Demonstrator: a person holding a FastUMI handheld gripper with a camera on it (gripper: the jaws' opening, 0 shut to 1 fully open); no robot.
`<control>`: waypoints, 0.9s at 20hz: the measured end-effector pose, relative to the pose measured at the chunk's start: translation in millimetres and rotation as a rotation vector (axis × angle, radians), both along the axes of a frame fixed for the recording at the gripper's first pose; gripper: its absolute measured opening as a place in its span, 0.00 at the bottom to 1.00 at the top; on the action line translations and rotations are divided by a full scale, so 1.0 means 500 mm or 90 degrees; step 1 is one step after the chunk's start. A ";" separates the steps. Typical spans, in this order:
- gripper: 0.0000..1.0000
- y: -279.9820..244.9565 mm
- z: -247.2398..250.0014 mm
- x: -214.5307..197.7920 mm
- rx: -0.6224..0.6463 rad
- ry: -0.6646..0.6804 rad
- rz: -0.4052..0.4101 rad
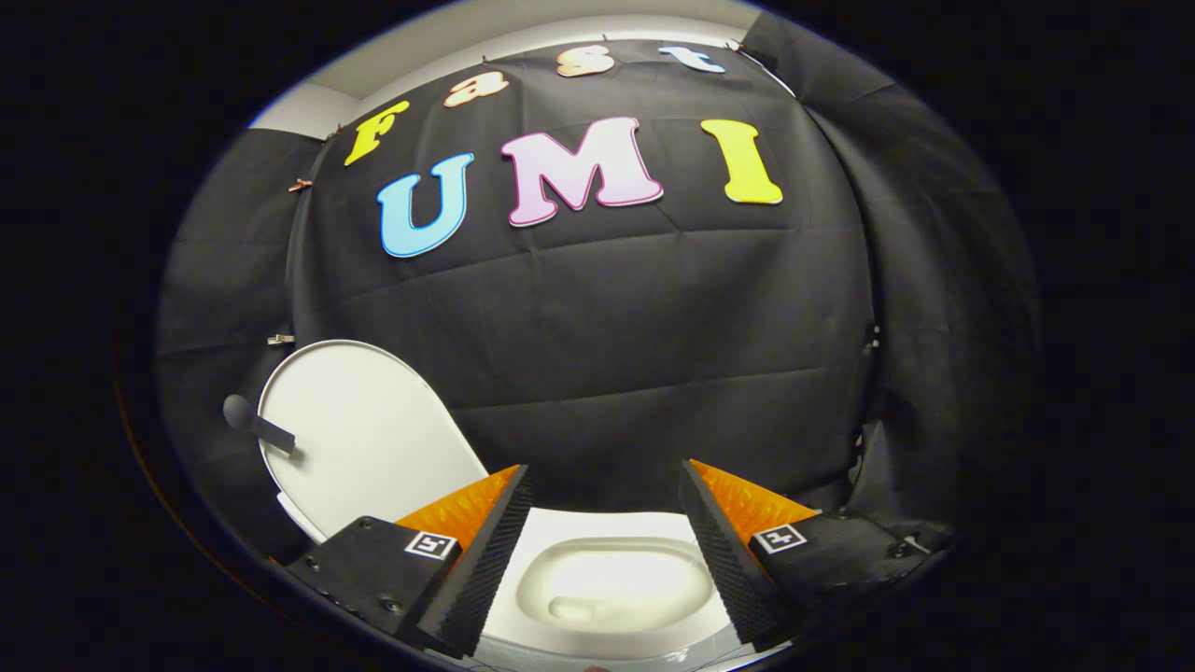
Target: Open the toilet lid.
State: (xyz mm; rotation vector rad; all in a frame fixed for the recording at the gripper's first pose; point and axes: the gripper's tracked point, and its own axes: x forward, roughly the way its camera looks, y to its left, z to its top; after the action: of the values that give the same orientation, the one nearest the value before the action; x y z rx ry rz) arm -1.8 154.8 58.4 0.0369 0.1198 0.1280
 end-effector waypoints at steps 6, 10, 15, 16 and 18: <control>0.99 -0.001 0.016 -0.008 -0.007 -0.021 0.007; 0.99 -0.005 0.015 -0.011 -0.023 -0.027 0.005; 0.99 -0.007 0.008 -0.012 -0.021 -0.024 0.010; 0.99 -0.008 0.009 -0.011 -0.024 -0.027 0.010; 0.99 -0.010 0.009 -0.011 -0.033 -0.030 0.009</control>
State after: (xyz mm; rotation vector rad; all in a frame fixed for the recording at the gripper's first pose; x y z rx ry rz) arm -7.4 149.6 62.7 -0.0183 0.0764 0.1390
